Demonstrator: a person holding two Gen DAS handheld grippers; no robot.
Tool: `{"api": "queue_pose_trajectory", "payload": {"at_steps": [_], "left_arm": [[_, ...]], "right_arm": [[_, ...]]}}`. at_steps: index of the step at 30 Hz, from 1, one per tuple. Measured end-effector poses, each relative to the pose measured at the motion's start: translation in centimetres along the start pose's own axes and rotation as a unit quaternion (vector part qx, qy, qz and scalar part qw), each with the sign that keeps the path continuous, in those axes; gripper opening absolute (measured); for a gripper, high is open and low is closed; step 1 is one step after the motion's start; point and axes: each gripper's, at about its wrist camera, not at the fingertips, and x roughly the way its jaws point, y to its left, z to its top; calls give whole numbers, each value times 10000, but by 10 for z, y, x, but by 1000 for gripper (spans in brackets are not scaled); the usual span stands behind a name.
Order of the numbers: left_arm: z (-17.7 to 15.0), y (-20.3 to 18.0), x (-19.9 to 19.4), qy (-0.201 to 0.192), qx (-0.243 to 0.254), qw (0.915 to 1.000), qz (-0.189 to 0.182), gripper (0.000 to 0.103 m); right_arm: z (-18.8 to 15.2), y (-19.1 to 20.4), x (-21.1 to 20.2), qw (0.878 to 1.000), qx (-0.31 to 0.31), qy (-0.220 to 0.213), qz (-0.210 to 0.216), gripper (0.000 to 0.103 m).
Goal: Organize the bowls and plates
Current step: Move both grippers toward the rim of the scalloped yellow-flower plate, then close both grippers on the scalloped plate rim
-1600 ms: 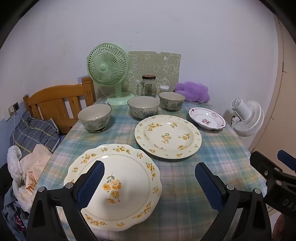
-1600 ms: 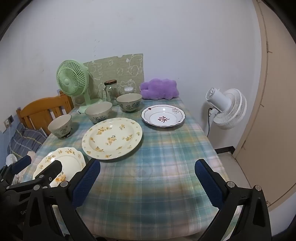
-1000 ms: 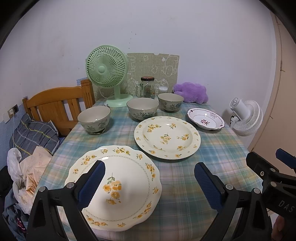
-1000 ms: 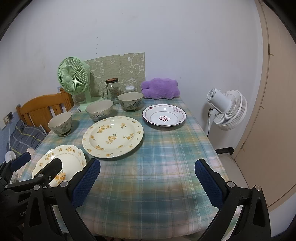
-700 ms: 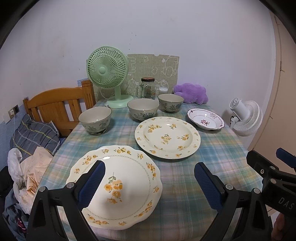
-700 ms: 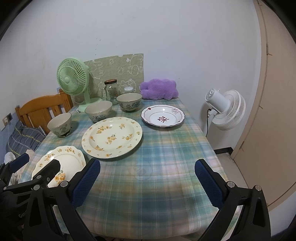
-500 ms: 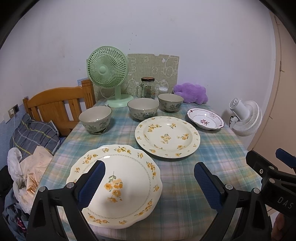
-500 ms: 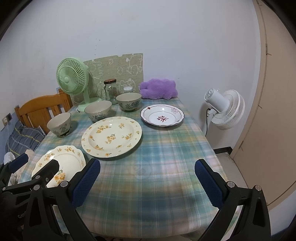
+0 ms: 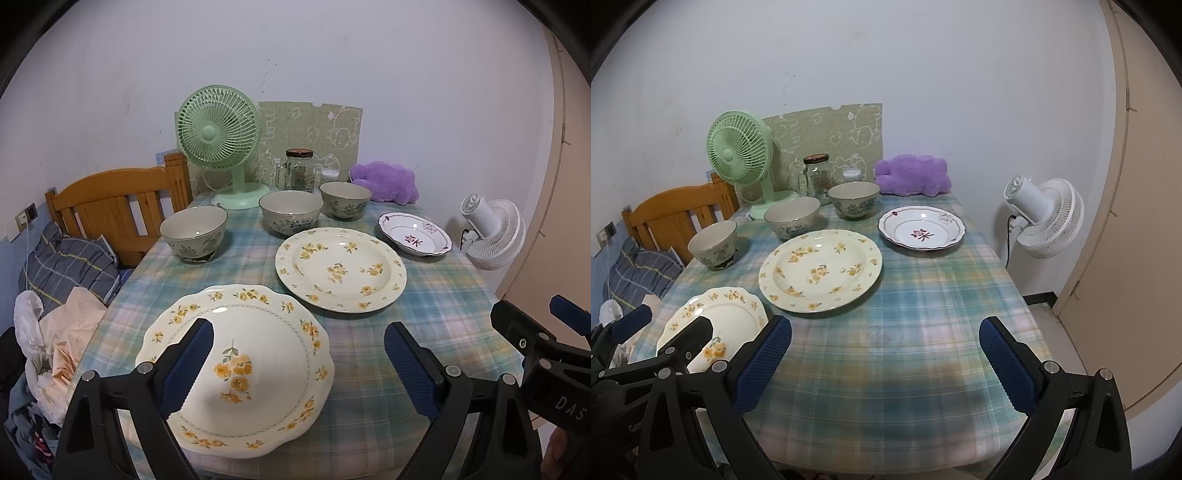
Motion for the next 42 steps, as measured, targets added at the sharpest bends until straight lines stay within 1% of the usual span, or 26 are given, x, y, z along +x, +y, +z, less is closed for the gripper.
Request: {"api": "queue_pose_trajectory", "payload": {"at_steps": [3,7,10,12,19,21,22,26,32,33,34,36,38,42], "left_arm": [[1,5,3,21,30,10000,8,92],[3,18,11,122,-47,9999,-70,89],[6,30,17,308,-181,9993,-102,88],[9,40,22,330,-206,9992,-77,88],[12,74,51,756,-256,9968,-75,86],[11,84,60,808,-236,9964,-76,85],[10,88,64,917,-203,9956,-48,84],[5,105,85,1104,-198,9937,-75,84],[-9,123,121,1482,-208,9886,-140,82],[-11,125,125,1561,-202,9874,-136,82],[-12,125,126,1491,-144,9887,-104,82],[-12,125,131,1461,-13,9893,-41,81],[-12,127,136,1560,18,9878,-21,82],[-12,138,146,1882,-62,9821,-24,80]], "right_arm": [[1,8,3,10000,-45,30,50,99],[3,22,11,9998,-67,131,135,99],[6,33,18,9995,-80,216,199,99],[8,46,25,9991,-133,307,242,96],[13,83,49,9977,-199,562,324,95],[13,94,60,9970,-180,674,341,95],[13,100,65,9965,-172,739,343,95],[8,122,90,9942,-117,1023,319,94],[-3,142,124,9893,-89,1431,266,91],[-5,144,129,9884,-90,1494,255,90],[-8,147,134,9872,-95,1576,241,90],[-12,151,143,9849,-63,1716,232,86],[-15,152,150,9826,-9,1846,220,84],[-18,161,163,9784,-23,2058,200,82]]}}
